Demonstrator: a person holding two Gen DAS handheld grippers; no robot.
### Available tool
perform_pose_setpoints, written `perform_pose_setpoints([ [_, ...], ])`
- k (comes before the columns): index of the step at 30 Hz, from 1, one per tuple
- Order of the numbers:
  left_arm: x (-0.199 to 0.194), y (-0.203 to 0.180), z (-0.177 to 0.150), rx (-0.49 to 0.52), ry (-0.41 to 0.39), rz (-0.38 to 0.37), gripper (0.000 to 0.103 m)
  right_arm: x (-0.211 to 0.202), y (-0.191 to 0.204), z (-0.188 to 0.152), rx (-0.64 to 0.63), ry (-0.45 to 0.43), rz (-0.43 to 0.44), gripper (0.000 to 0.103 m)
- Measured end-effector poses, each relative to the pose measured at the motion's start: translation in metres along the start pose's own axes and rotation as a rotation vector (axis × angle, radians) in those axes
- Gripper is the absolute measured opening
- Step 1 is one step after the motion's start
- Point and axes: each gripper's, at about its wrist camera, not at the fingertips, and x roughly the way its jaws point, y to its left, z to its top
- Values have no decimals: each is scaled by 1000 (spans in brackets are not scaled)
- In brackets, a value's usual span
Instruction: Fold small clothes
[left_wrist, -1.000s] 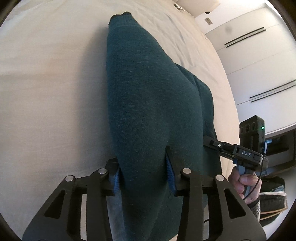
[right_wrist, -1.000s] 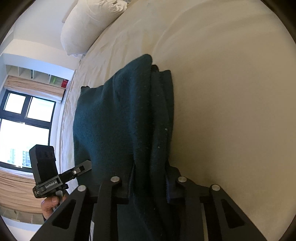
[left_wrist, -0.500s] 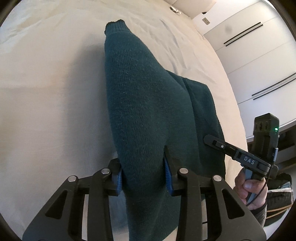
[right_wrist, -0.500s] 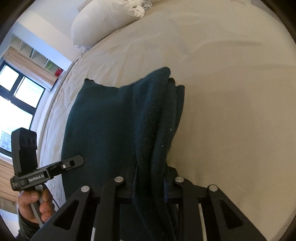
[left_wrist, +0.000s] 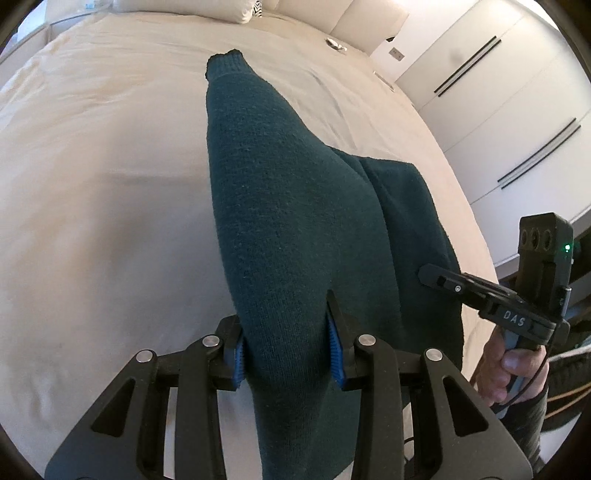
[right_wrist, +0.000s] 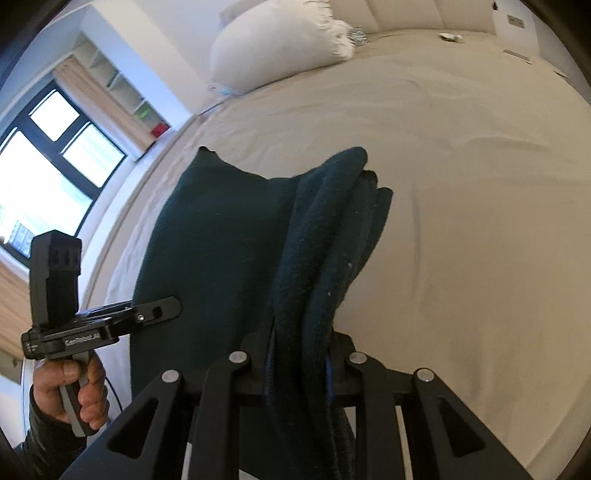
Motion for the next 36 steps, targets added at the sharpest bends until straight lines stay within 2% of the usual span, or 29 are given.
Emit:
perform_pose_setpoints([
  [6,-38,17,-46,27,-20,13,32,11,23,-41,15,13,51,22],
  [11,-45,38,-74,3,-19,13,32,30,37,-56,23,32,71,22],
  [19,-45,61,-105,-50,-11,48,32,70,53,-69,51,84,102,22],
  [22,-29,71,-112,-72,10,49,34,86,47,-76,66,101,80,22],
  [25,-16,80,-115,-121,9,22,37,95,29,-82,122,104,111,23],
  [28,-16,87,-123,-137,-6,0,42,95,18,-89,150,89,120,30],
  [30,-16,90,-123,-150,-13,-13,46,93,14,-94,169,68,121,41],
  [33,-18,98,-127,-166,-37,-37,47,81,9,-103,206,36,139,44],
  [36,-37,102,-133,-132,-96,16,48,57,5,-112,203,-10,102,47],
])
